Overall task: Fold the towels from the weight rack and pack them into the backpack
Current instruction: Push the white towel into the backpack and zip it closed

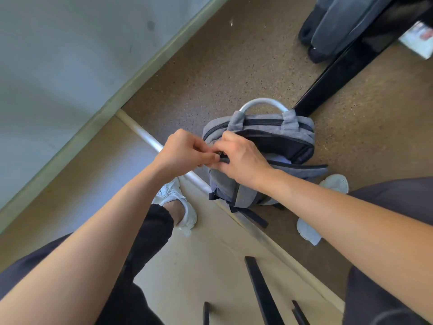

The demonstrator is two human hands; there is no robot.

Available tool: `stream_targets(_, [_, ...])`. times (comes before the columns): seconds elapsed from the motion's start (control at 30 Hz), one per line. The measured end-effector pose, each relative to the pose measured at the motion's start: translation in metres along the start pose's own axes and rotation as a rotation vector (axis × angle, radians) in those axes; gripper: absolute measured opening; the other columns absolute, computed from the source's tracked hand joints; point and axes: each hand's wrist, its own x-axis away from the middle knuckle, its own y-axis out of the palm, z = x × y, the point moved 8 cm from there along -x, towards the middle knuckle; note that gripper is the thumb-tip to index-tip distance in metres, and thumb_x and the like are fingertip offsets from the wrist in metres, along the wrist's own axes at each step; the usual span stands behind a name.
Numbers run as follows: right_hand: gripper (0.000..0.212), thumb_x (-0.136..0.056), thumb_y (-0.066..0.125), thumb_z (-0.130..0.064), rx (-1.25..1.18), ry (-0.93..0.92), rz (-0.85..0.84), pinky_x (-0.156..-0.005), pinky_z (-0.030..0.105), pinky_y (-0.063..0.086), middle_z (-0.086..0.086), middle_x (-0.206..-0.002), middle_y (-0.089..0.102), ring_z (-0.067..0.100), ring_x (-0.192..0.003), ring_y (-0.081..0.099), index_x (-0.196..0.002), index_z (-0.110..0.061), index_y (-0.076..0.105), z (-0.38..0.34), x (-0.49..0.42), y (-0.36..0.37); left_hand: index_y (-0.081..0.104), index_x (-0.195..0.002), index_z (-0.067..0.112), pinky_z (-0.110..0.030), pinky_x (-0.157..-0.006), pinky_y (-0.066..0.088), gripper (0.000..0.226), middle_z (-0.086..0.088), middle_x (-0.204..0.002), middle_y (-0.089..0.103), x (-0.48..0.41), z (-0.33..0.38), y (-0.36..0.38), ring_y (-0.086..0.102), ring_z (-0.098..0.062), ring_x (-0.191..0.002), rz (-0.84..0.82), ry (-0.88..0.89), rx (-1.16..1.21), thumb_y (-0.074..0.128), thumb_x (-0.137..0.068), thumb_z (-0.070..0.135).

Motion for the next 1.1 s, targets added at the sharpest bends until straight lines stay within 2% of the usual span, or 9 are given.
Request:
stream_targets(0.13, [0.005, -0.08, 0.08, -0.016, -0.086, 0.082, 0.069, -0.067, 0.034, 0.044, 0.004, -0.077, 0.063, 0.027, -0.075, 0.063, -0.084, -0.013, 0.078, 0.01, -0.006, -0.003, 0.078, -0.072, 0.019, -0.02, -0.061, 0.046, 0.013, 0.004, -0.066, 0.072, 0.001, -0.002, -0.004, 0.058, -0.003, -0.059, -0.006, -0.005, -0.018, 0.09, -0.072, 0.024])
stream_targets(0.27, [0.003, -0.082, 0.079, -0.018, -0.21, 0.172, 0.09, -0.07, 0.026, 0.05, -0.005, -0.073, 0.071, 0.009, -0.067, 0.063, -0.081, -0.017, 0.077, 0.019, 0.0, -0.007, 0.069, -0.085, 0.025, -0.034, -0.075, 0.054, 0.036, 0.011, -0.082, 0.072, 0.006, -0.01, 0.015, 0.068, -0.017, -0.081, 0.012, 0.058, -0.448, 0.075, -0.062, 0.051])
stream_targets(0.33, [0.003, -0.084, 0.076, -0.016, -0.25, 0.2, 0.085, -0.068, 0.016, 0.045, -0.009, -0.07, 0.069, 0.001, -0.063, 0.06, -0.082, -0.018, 0.077, 0.02, 0.001, -0.011, 0.068, -0.092, 0.021, -0.039, -0.077, 0.055, 0.046, 0.007, -0.089, 0.074, 0.006, -0.011, 0.031, 0.068, -0.023, -0.086, 0.014, 0.126, -0.54, 0.073, -0.068, 0.06])
stream_targets(0.4, [0.005, -0.087, 0.072, -0.014, -0.253, 0.195, 0.069, -0.065, 0.012, 0.04, -0.01, -0.068, 0.066, 0.002, -0.061, 0.057, -0.086, -0.017, 0.077, 0.018, 0.001, -0.016, 0.064, -0.09, 0.018, -0.041, -0.076, 0.054, 0.034, -0.001, -0.09, 0.074, 0.003, -0.013, 0.038, 0.068, -0.03, -0.088, 0.042, 0.168, -0.619, 0.074, -0.084, 0.05])
stream_targets(0.6, [0.009, -0.09, 0.064, -0.012, -0.119, 0.148, 0.097, -0.066, 0.033, 0.043, -0.009, -0.057, 0.05, 0.017, -0.062, 0.052, -0.094, -0.016, 0.071, 0.016, 0.003, -0.037, 0.047, -0.08, 0.021, -0.036, -0.064, 0.042, 0.031, -0.008, -0.085, 0.068, -0.004, -0.017, 0.036, 0.063, -0.037, -0.083, 0.064, 0.135, -0.696, 0.066, -0.095, 0.041])
stream_targets(0.77, [0.007, -0.09, 0.065, -0.01, -0.079, 0.377, 0.271, -0.076, 0.04, 0.05, -0.012, -0.063, 0.051, 0.022, -0.074, 0.061, -0.09, -0.018, 0.062, 0.065, 0.015, -0.077, 0.043, -0.073, 0.022, -0.034, -0.064, 0.038, 0.036, -0.008, -0.08, 0.057, -0.006, -0.02, 0.021, 0.057, -0.035, -0.08, 0.089, 0.008, -0.745, 0.064, -0.097, 0.04])
stream_targets(0.93, [0.01, -0.09, 0.073, -0.022, -0.1, 0.563, 0.215, -0.087, 0.038, 0.053, -0.003, -0.077, 0.071, 0.019, -0.085, 0.07, -0.086, -0.02, 0.064, 0.104, 0.036, -0.086, 0.067, -0.089, 0.018, -0.034, -0.065, 0.041, 0.032, -0.006, -0.091, 0.068, -0.003, 0.003, 0.012, 0.064, -0.035, -0.084, 0.099, -0.069, -0.939, 0.066, -0.089, 0.051])
stream_targets(1.03, [0.008, -0.091, 0.074, -0.021, -0.225, 0.612, 0.133, -0.081, 0.036, 0.062, -0.001, -0.075, 0.075, 0.011, -0.071, 0.074, -0.088, -0.015, 0.07, 0.107, 0.044, -0.083, 0.063, -0.074, 0.019, -0.031, -0.059, 0.037, 0.039, 0.0, -0.074, 0.062, -0.002, 0.045, 0.011, 0.061, -0.03, -0.073, 0.228, 0.121, -0.822, 0.07, -0.077, 0.057])
stream_targets(1.1, [0.007, -0.091, 0.075, -0.02, -0.295, 0.639, 0.122, -0.075, 0.031, 0.063, 0.0, -0.075, 0.076, 0.009, -0.067, 0.074, -0.089, -0.014, 0.071, 0.109, 0.046, -0.084, 0.061, -0.079, 0.018, -0.031, -0.062, 0.036, 0.037, 0.001, -0.083, 0.06, 0.002, 0.08, 0.027, 0.06, -0.029, -0.08, 0.273, 0.405, -0.657, 0.077, -0.074, 0.051])
